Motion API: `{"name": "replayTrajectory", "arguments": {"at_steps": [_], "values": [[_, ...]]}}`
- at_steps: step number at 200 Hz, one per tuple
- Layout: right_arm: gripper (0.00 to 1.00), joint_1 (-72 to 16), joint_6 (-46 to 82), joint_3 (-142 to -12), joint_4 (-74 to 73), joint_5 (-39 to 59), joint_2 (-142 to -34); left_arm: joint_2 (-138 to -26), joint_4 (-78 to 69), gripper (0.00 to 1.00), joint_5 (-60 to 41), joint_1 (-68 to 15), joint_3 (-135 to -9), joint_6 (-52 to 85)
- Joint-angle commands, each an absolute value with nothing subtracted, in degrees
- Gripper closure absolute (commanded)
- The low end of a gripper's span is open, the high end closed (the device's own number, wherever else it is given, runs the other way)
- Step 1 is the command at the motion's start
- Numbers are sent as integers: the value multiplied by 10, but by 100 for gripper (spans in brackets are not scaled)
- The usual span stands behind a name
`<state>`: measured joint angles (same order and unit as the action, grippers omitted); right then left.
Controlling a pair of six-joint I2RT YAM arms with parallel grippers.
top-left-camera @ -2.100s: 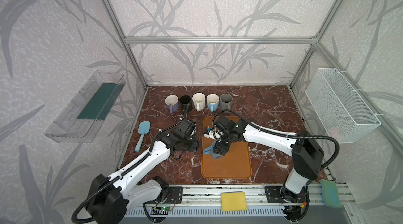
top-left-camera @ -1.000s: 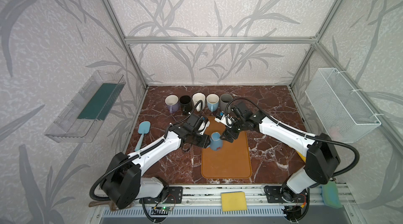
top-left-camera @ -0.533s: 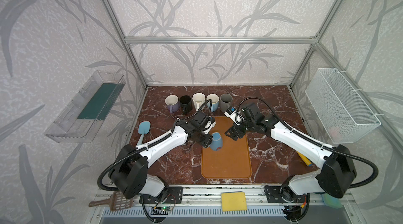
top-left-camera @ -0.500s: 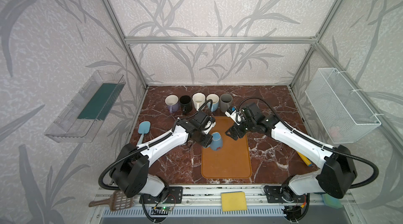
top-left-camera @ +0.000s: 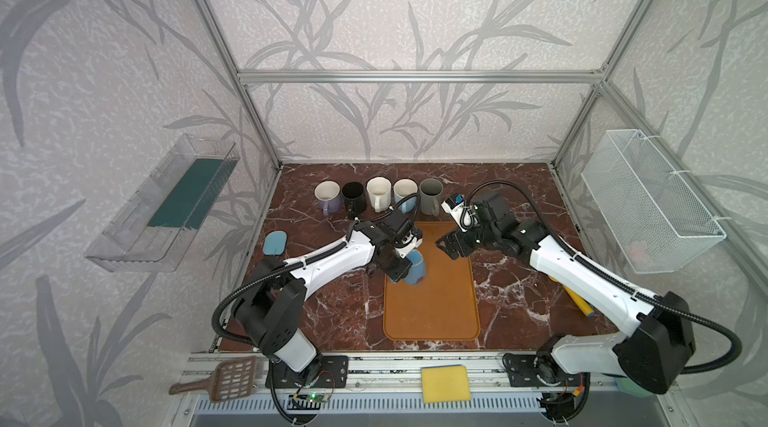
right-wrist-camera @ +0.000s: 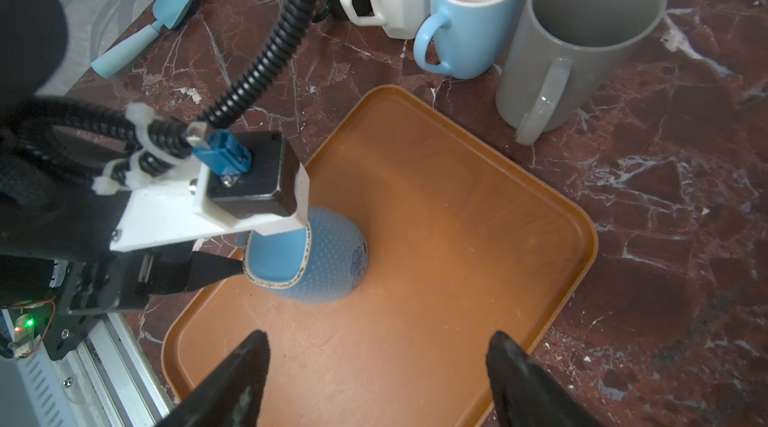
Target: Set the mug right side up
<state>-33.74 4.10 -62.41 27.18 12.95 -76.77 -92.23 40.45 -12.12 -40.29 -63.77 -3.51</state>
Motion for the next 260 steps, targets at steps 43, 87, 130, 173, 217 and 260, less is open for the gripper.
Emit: {"name": "replayTrajectory", "arguments": {"at_steps": [43,87,130,173,217,260], "values": [[18,-313,81,-591,262,125,-726,-953,384,60,-120,-419,-663,-47],[19,-304,90,-574,252,127,-713,-960,389,62,-108,-420,-674,-49],[19,-302,92,-566,247,130,-715,-967,402,74,-104,-421,-683,-52],[19,-301,92,-564,247,128,-711,-973,407,90,-98,-422,-686,-55],[20,-299,101,-549,232,130,-705,-974,400,96,-100,-423,-686,-53],[20,-298,117,-524,207,124,-702,-970,393,100,-97,-424,-687,-52]]}}
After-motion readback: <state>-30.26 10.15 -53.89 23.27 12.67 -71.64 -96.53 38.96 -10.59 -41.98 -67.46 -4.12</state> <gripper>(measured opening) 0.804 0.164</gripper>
